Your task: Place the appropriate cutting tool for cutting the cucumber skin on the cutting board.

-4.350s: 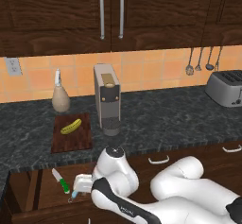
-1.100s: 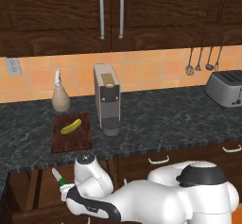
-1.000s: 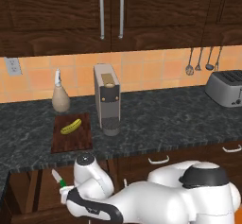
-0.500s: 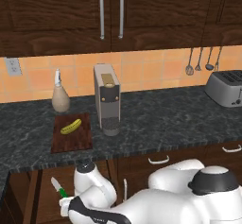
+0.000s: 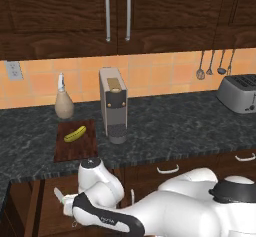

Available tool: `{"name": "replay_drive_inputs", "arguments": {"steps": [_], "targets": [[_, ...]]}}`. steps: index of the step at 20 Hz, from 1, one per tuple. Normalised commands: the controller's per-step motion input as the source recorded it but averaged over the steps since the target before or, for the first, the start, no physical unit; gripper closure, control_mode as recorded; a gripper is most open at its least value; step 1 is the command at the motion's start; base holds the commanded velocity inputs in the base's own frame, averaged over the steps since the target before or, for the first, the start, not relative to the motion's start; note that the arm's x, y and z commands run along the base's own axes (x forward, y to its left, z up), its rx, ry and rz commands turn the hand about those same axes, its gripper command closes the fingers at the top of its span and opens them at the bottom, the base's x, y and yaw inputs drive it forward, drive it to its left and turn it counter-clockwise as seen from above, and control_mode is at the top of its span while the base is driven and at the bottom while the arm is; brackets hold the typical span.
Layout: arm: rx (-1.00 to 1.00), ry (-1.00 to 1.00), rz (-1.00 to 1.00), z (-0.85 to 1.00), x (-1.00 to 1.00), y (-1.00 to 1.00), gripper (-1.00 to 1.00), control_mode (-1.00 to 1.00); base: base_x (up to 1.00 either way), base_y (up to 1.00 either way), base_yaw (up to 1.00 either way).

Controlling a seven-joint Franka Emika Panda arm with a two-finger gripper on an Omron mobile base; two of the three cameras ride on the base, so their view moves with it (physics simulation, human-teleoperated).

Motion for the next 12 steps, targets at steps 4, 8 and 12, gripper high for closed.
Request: {"name": "replay_drive_inputs", "arguments": {"steps": [4, 8, 12], "targets": [[0.00, 0.00, 0.00, -0.08, 0.22, 0.01, -1.00, -1.00, 0.00, 0.00, 0.00], [0.00, 0.00, 0.00, -0.11, 0.49, 0.06, -1.00, -1.00, 0.00, 0.00, 0.00], [0.00, 0.00, -0.05, -0.15, 0.42, 0.15, -1.00, -1.00, 0.00, 0.00, 0.00]]}}
